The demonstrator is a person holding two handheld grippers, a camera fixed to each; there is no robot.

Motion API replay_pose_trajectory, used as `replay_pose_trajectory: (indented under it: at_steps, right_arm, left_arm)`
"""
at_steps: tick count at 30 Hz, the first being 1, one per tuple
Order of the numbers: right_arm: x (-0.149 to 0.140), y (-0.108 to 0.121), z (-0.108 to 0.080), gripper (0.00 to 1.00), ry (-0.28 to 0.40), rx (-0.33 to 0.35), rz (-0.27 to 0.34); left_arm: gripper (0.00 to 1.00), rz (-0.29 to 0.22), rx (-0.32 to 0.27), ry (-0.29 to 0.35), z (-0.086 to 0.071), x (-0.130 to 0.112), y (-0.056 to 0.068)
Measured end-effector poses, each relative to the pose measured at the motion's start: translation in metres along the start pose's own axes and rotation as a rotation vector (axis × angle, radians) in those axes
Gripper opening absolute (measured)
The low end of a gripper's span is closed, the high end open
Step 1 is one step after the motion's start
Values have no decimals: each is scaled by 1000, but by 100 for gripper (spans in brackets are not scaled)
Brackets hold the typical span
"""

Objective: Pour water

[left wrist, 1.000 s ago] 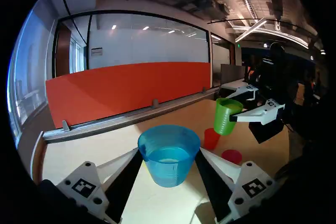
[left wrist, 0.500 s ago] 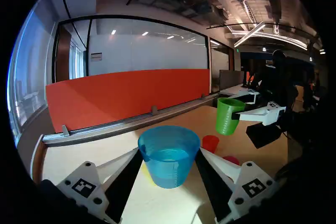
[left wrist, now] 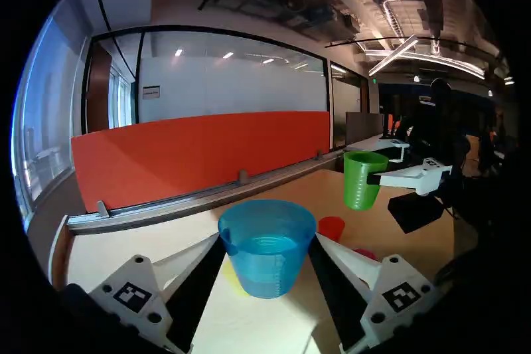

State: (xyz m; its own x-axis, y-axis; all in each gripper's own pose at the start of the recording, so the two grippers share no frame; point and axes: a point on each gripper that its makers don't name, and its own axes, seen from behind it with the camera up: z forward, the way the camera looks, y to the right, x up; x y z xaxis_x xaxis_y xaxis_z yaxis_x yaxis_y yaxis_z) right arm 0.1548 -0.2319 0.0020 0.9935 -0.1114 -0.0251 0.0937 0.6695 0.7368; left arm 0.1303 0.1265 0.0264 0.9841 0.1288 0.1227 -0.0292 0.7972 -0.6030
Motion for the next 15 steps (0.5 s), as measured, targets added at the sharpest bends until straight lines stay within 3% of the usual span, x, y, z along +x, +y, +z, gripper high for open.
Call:
replay_pose_trajectory:
  at_steps: [15]
  right_arm:
    - [4, -6, -2, 93, 8, 22, 20]
  left_arm:
    - [84, 22, 5, 27, 2, 14, 4]
